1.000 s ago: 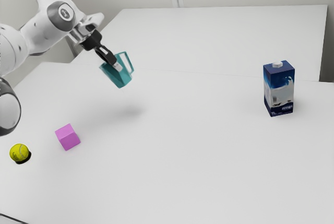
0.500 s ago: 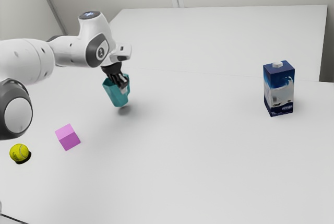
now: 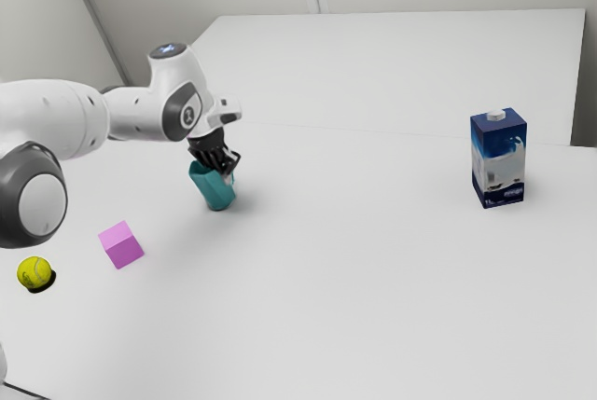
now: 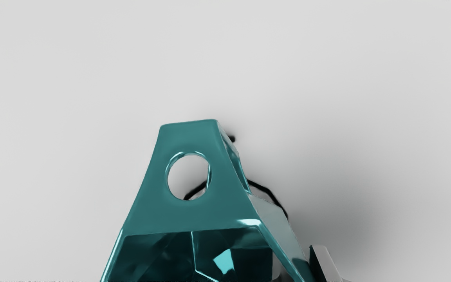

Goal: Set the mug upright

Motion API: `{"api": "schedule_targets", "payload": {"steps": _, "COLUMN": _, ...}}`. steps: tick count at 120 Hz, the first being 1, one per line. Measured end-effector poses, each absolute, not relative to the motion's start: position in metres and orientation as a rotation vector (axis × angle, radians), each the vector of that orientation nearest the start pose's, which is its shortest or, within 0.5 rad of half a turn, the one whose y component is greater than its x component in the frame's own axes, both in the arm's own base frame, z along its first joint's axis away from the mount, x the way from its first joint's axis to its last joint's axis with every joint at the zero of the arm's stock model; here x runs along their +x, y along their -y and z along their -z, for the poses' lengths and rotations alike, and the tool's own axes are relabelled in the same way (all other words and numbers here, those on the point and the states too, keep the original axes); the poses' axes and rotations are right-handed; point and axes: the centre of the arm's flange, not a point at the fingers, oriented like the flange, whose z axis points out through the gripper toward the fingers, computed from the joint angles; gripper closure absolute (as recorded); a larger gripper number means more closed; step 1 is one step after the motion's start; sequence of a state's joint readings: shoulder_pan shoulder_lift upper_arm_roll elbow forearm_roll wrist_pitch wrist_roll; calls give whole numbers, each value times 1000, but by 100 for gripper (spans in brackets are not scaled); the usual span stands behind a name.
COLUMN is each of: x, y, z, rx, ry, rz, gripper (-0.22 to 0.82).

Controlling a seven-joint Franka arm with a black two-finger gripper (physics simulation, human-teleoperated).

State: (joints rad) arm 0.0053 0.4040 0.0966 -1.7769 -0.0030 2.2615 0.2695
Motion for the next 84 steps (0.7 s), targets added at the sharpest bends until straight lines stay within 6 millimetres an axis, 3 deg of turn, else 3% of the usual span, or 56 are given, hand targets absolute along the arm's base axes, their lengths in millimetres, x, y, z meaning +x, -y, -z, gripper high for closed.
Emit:
{"api": "schedule_targets", "payload": {"steps": 4, "x": 656, "y": -61, "z": -339, "rx": -3079, "ry": -255, "rz": 115, "gripper": 78}}
{"api": "schedule_targets", "payload": {"steps": 23, "x": 653, "y": -61, "z": -335, "rx": -3098, "ry": -191, "rz": 106, "gripper": 42}}
{"api": "schedule_targets", "payload": {"steps": 35, "x": 653, "y": -61, "z": -336, "rx": -3103, "ry": -161, "rz": 109, "gripper": 26}}
{"api": "schedule_targets", "payload": {"steps": 52, "x": 652, "y": -60, "z": -364, "rx": -3103, "ry": -126, "rz": 165, "gripper": 14}}
{"api": "schedule_targets", "payload": {"steps": 64, "x": 644, "y": -59, "z": -420, "rx": -3103, "ry": -108, "rz": 235, "gripper": 8}}
{"api": "schedule_targets", "payload": {"steps": 84, "x": 620, "y": -14, "z": -605, "rx": -3124, "ry": -132, "rz": 333, "gripper": 4}}
